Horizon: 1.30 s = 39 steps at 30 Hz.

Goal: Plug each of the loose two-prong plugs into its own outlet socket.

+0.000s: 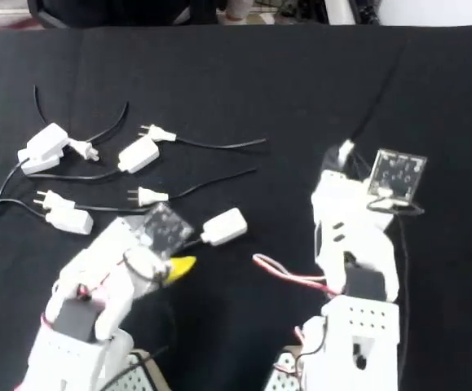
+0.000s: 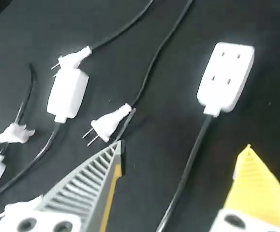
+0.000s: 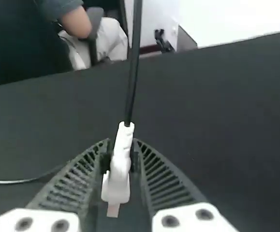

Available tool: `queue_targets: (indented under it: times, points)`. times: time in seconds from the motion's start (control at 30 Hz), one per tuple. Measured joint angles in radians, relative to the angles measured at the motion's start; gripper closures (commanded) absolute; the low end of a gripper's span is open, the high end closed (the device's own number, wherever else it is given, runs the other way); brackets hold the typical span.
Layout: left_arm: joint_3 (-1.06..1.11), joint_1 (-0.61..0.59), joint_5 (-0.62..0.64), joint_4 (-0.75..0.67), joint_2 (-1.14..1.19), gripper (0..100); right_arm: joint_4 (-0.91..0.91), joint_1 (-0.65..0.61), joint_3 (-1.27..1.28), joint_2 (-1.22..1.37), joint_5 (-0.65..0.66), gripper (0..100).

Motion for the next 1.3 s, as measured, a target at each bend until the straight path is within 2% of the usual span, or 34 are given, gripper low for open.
queue_targets:
  times: [0.2, 0.33, 0.43, 0.73, 0.93, 1.13, 1.3]
  points:
    - [-0.353, 0.133, 0.029, -0.015, 0.618, 65, 0.000, 0.005, 0.026, -0.002, 0.000, 98.6]
    - [-0.509, 0.144, 0.035, -0.106, 0.973, 65, 0.008, 0.005, 0.026, -0.002, 0.000, 98.6]
    - [-0.605, 0.149, 0.017, -0.129, 1.154, 65, 0.008, 0.005, 0.029, -0.002, 0.000, 98.6]
    - [-0.815, 0.155, -0.029, -0.164, 1.412, 65, 0.008, 0.005, 0.048, -0.002, 0.000, 98.6]
    - [-0.911, 0.166, -0.028, -0.164, 1.596, 76, 0.008, 0.005, 0.051, -0.002, 0.000, 98.6]
    - [-0.934, 0.207, -0.029, -0.137, 1.614, 78, 0.008, 0.005, 0.054, -0.002, 0.000, 98.6]
    - [-0.934, 0.209, -0.028, -0.115, 1.614, 90, 0.008, -0.018, 0.071, -0.002, 0.000, 98.6]
